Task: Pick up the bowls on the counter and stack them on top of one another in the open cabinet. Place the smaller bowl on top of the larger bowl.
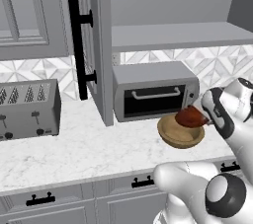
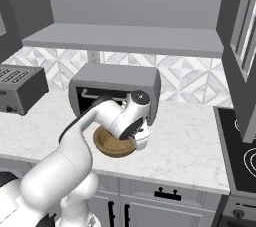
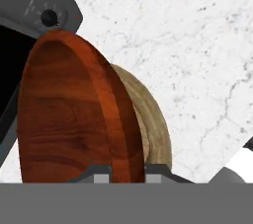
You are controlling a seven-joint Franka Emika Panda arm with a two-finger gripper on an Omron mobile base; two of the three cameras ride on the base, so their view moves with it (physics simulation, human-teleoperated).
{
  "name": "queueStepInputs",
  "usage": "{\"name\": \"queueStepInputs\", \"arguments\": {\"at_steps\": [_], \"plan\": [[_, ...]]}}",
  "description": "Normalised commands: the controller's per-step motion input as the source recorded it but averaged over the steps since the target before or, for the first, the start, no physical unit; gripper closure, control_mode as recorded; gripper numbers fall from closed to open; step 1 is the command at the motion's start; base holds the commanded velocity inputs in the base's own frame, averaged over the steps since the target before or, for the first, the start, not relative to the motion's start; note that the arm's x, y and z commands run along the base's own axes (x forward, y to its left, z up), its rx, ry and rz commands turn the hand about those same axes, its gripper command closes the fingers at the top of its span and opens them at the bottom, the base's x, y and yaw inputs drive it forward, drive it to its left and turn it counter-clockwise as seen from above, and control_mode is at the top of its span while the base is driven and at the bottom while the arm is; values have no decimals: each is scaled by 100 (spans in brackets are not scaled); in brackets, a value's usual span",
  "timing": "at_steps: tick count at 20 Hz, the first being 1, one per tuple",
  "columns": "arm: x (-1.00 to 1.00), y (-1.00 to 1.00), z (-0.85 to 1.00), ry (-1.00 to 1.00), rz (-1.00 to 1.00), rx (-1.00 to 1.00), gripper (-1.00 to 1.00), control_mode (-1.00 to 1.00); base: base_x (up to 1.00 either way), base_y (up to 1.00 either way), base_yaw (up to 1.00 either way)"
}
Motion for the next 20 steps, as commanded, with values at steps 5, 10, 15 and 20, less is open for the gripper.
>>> {"name": "queueStepInputs", "arguments": {"at_steps": [5,10,15,20], "plan": [[9,55,-19,7,12,0,100,-100,0,0,0],[30,30,-20,3,7,-1,100,-100,0,0,0],[11,1,-11,0,0,-4,-100,-100,0,0,0],[2,-11,24,0,0,5,-100,-100,0,0,0]]}}
